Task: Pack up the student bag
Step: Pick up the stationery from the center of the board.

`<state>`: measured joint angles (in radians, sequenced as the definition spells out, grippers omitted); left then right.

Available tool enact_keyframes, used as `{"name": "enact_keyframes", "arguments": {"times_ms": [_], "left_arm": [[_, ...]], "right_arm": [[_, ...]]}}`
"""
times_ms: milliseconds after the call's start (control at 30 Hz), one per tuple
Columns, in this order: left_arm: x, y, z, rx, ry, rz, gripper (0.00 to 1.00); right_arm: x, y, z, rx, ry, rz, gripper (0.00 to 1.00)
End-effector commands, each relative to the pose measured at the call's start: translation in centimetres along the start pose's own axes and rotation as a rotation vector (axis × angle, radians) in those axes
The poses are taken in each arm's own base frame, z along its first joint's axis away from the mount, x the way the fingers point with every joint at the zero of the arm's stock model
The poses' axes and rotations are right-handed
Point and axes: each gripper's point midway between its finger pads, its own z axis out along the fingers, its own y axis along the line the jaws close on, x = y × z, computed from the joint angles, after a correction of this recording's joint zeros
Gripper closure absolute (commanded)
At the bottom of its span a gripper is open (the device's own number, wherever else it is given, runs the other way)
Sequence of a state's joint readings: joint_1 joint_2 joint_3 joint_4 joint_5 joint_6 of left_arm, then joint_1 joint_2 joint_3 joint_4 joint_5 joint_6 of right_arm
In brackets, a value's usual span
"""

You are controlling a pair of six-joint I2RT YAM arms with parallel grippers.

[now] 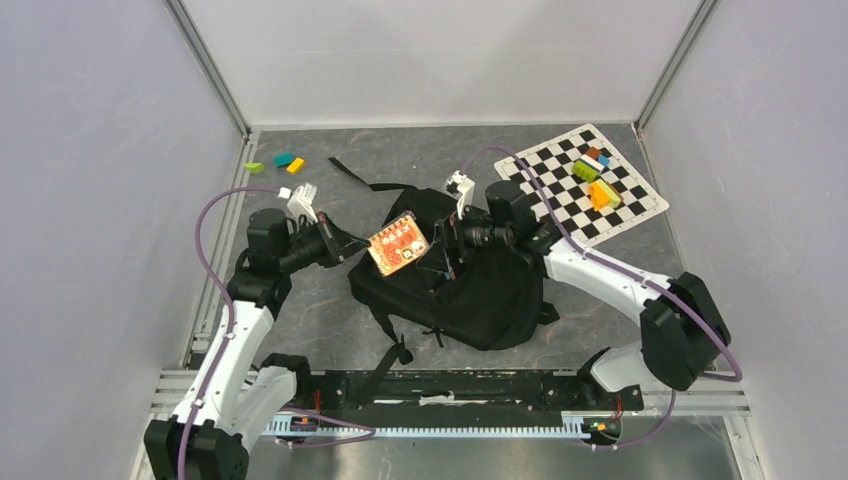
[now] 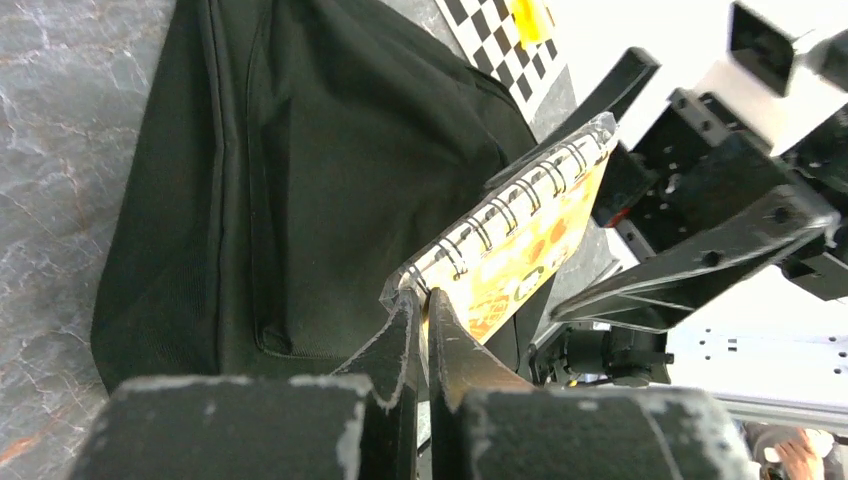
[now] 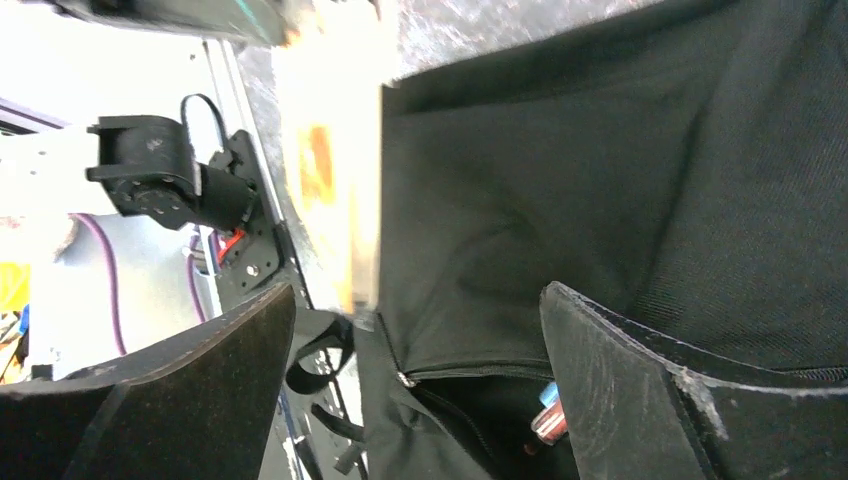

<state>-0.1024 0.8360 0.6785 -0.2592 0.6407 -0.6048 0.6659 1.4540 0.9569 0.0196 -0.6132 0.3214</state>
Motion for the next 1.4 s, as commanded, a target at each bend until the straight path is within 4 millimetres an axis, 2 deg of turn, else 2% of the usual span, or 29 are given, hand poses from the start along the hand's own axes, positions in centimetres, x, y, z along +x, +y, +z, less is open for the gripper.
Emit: {"name": "enact_keyframes", "arguments": {"times_ms": [0,267,333,400,433,500,533,567,600,633,667,733,933,1067,1233,1267,1367], "left_arm": [[0.1,-1.8,0.0,0.083,-0.008,0.002,0.98],[1.0,-3.3,0.3,0.15,0.044,0.026,0.98],[1.3,-3.6,0.2,0.165,0.058,0.029,0.98],[1.5,-3.8,0.2,0.173,0.067,0.03,0.98],[1.5,-3.9,0.2,0.177,0.066,0.033,0.98],[1.4,-4.1,0.1,0.18,0.063,0.037,0.98],[1.3,-4.2,0.0,0.18,0.064,0.041,0.94],[1.1,-4.3,0.0,0.177,0.066,0.052,0.77],[0.9,-4.3,-0.1,0.171,0.066,0.064,0.56],[0.6,-4.4,-0.2,0.159,0.06,0.082,0.31],[0.2,-4.3,-0.4,0.141,0.049,0.096,0.19],[-0.8,-4.3,-0.8,0.104,0.006,0.132,0.02],[-2.6,-4.4,-1.8,0.03,-0.041,0.255,0.0],[-2.2,-3.8,-2.1,-0.018,-0.008,0.339,0.0],[1.6,-4.0,0.6,-0.071,0.152,0.446,0.0],[2.1,-4.1,1.3,-0.096,0.164,0.461,0.0],[3.0,-5.9,4.0,-0.088,0.18,0.458,0.0]], "right_arm": [[-4.9,3.5,-1.9,-0.088,-0.18,-0.07,0.04],[-5.7,4.1,-2.1,-0.103,-0.216,-0.057,0.09],[-5.7,4.1,-1.8,-0.11,-0.213,-0.05,0.15],[-5.8,4.5,-1.7,-0.132,-0.214,-0.047,0.29],[-5.8,4.6,-1.7,-0.137,-0.212,-0.046,0.39],[-5.7,4.6,-1.8,-0.134,-0.214,-0.044,0.67],[-5.7,4.5,-1.9,-0.126,-0.217,-0.043,0.82],[-5.6,4.5,-2.1,-0.118,-0.223,-0.045,0.94],[-5.6,4.4,-2.3,-0.108,-0.228,-0.047,1.0],[-5.6,4.4,-2.5,-0.101,-0.235,-0.051,1.0],[-5.6,4.4,-2.8,-0.096,-0.242,-0.056,1.0],[-5.7,4.6,-3.4,-0.085,-0.259,-0.066,1.0],[-6.3,4.5,-4.7,-0.041,-0.294,-0.082,1.0],[-6.8,3.8,-5.9,0.038,-0.329,-0.071,1.0],[-7.1,0.8,-9.0,0.269,-0.374,-0.056,1.0],[-7.3,0.2,-10.0,0.324,-0.392,-0.057,1.0],[-6.4,-2.7,-13.4,0.554,-0.391,-0.055,1.0]]}}
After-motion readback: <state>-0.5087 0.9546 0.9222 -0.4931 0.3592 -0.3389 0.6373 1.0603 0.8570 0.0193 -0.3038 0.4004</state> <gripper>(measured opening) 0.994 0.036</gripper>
